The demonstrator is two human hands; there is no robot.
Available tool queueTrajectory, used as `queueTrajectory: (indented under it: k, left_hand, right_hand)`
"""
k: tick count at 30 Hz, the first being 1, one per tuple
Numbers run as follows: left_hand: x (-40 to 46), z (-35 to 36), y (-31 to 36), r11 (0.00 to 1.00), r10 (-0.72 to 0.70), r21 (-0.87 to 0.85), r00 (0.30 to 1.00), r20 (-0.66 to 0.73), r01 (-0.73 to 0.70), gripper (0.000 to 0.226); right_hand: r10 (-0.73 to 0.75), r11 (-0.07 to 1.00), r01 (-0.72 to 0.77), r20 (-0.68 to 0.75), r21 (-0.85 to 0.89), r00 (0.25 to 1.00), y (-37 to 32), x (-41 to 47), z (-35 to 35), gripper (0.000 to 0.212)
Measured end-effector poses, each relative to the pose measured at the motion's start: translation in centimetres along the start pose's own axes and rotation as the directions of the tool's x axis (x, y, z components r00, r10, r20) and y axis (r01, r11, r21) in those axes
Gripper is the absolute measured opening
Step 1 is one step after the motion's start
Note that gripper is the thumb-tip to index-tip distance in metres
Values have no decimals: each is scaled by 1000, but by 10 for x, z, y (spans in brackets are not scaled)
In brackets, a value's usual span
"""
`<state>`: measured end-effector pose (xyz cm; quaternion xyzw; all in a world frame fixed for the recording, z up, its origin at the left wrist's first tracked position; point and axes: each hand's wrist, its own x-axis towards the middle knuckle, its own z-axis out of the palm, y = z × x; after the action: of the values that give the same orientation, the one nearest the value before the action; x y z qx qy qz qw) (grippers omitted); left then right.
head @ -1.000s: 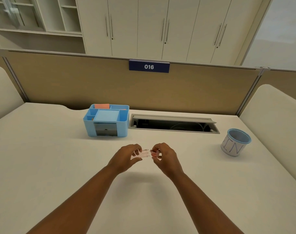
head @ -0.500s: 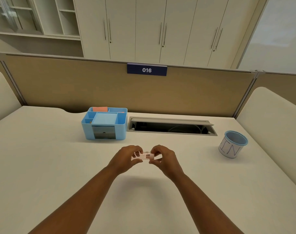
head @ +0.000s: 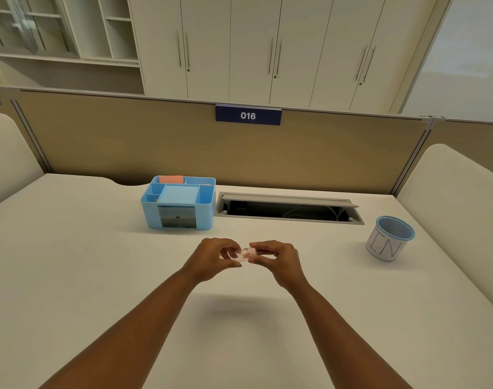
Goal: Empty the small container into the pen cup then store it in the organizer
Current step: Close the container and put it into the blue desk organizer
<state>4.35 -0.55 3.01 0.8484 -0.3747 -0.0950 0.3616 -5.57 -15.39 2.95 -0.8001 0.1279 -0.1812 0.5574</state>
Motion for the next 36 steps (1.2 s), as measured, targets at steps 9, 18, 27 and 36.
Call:
queueTrajectory:
  k: [9, 18, 27, 36]
  left_hand:
    - [-3, -6, 3, 1000, -25, -10, 999, -40, 25, 32]
    - [-6, -6, 9, 1000, 6, -8, 994, -108, -6, 29]
    - [-6, -7, 13, 998, 42, 49, 990, -137, -36, 30]
    - [-4, -6, 9, 996, 63, 75, 988, -140, -52, 30]
  right_hand:
    - [45, 989, -44, -3, 142, 999, 1, -6, 5, 28]
    - [126, 971, -125, 8, 206, 992, -2, -6, 3, 27]
    - [140, 969, -135, -6, 207, 990, -2, -8, 10, 26]
    - [148, 962, -144, 0, 231, 989, -1, -4, 13, 23]
